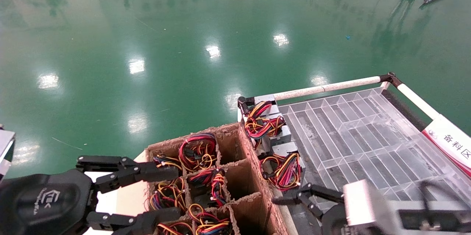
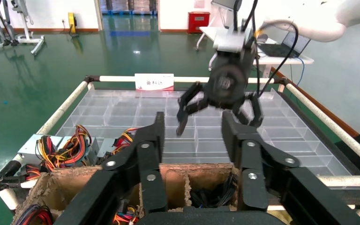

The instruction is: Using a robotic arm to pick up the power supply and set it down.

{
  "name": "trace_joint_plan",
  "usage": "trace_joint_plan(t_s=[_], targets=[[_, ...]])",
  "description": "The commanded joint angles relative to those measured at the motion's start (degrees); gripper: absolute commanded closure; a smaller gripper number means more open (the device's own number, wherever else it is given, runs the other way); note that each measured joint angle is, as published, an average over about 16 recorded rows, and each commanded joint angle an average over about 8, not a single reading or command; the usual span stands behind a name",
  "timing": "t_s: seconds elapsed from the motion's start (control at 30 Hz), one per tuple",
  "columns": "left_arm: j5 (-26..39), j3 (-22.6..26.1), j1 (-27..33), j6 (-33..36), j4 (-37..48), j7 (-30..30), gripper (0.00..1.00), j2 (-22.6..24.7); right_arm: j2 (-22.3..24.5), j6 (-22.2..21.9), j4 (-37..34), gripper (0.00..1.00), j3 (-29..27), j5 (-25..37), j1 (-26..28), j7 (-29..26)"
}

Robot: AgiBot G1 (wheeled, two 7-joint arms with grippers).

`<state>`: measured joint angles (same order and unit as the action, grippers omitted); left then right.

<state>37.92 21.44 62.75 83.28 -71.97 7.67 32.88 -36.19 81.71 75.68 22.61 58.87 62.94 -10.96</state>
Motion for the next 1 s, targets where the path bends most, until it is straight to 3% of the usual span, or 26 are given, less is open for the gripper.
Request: trace_joint_plan(t_s=[0.03, 0.1, 0.27, 0.33, 0.4, 1.0], targets=[[0.00, 0.00, 0.00, 0.00, 0.00, 0.00, 1.00, 0.00, -0.19, -1.14, 0.70, 0.03, 1.23, 3.23, 0.23, -0.63], [0.00, 0.00, 0.00, 0.00, 0.00, 0.00, 1.00, 0.00, -1.01, -1.51, 1.00, 0.20, 2.31, 5.58, 0.79, -0.75], [0.00, 0.00, 0.00, 0.00, 0.00, 0.00, 1.00, 0.00, -3.62, -1.38, 1.32, 0.81, 4.76, 10.15, 2.72, -0.61], [0.00, 0.00, 0.00, 0.00, 0.00, 0.00, 1.00, 0.00, -4.63, -1.11, 1.36, 0.96, 5.55, 11.47, 3.64, -0.65], [0.00, 0.00, 0.00, 0.00, 0.00, 0.00, 1.00, 0.00, -5.54, -0.68, 1.40, 1.00, 6.31, 12.64, 4.57, -0.69], [-0.01, 0.01, 0.00, 0.00, 0.00, 0.00, 1.00, 0.00, -9.39, 2.78, 1.53, 1.00, 11.41, 19.57, 8.89, -2.52]])
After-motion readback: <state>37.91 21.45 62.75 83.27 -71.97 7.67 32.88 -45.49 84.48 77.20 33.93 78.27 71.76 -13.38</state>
